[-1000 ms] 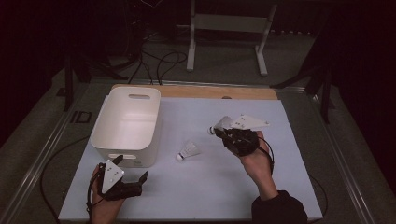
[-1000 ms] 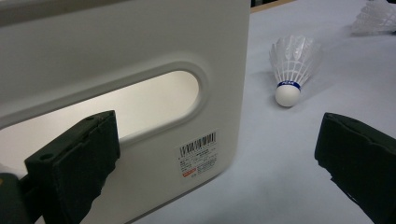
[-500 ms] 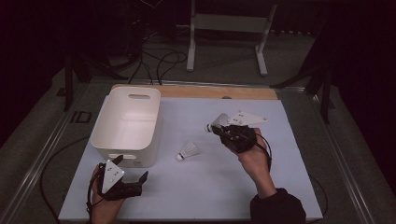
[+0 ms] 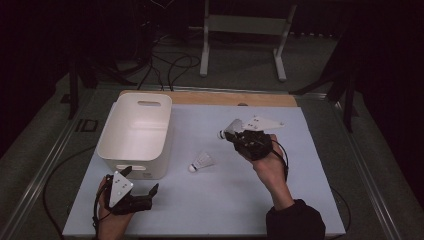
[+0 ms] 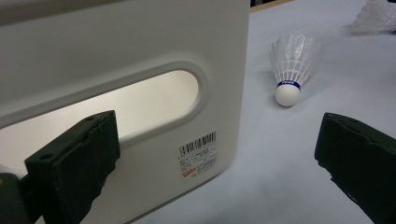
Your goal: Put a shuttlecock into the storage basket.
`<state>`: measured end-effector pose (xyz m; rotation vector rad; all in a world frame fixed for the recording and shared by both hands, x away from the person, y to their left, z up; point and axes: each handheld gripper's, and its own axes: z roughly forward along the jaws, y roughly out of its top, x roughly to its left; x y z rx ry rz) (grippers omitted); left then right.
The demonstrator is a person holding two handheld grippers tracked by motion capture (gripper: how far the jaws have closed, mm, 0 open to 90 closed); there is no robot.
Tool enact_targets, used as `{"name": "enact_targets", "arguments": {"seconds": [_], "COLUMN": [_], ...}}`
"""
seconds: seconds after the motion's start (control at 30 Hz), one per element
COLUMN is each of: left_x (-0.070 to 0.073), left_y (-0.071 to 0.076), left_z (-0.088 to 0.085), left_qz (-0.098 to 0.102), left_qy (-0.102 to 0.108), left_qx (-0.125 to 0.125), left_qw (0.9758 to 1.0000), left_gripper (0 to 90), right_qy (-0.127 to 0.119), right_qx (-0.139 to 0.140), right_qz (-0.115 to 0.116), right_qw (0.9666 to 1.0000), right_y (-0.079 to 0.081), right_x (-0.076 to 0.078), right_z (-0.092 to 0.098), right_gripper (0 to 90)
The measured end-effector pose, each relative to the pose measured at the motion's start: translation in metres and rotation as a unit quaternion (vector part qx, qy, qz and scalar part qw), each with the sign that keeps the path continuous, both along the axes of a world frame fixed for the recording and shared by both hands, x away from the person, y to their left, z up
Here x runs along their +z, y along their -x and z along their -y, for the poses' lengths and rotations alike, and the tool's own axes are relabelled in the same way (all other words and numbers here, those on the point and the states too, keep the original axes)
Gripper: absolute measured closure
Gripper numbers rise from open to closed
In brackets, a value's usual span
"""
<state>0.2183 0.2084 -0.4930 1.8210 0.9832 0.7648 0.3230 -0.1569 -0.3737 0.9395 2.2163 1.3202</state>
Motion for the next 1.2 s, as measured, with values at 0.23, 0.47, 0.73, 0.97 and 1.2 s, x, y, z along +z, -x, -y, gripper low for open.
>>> {"name": "enact_targets", "arguments": {"seconds": [0.23,0.47,0.73,0.97,1.2], "left_x": [0.0001,0.0001,0.0001,0.0001,0.0001], "left_y": [0.0000,0.0000,0.0000,0.0000,0.0000], "left_z": [-0.0001,0.0001,0.0001,0.0002,0.0003], "left_qz": [-0.001,-0.001,-0.001,-0.001,-0.001], "left_qy": [-0.001,-0.002,-0.002,-0.003,-0.003], "left_qx": [-0.001,-0.002,-0.003,-0.003,-0.003], "left_qw": [1.0000,1.0000,1.0000,1.0000,1.0000], "left_gripper": [0.6,0.6,0.6,0.6,0.6], "right_qy": [-0.005,-0.005,-0.007,-0.007,-0.005], "right_qx": [-0.003,-0.007,-0.005,-0.004,-0.004], "right_qz": [-0.001,0.000,0.001,0.002,0.002], "right_qw": [1.0000,1.0000,1.0000,1.0000,1.0000], "right_y": [-0.0019,-0.0038,-0.0067,-0.0080,-0.0100], "right_x": [0.0006,0.0008,0.0016,0.0038,0.0046], "right_z": [0.0003,0.0008,-0.0028,-0.0056,-0.0081], "right_gripper": [85.3,85.3,85.4,85.3,85.3]}}
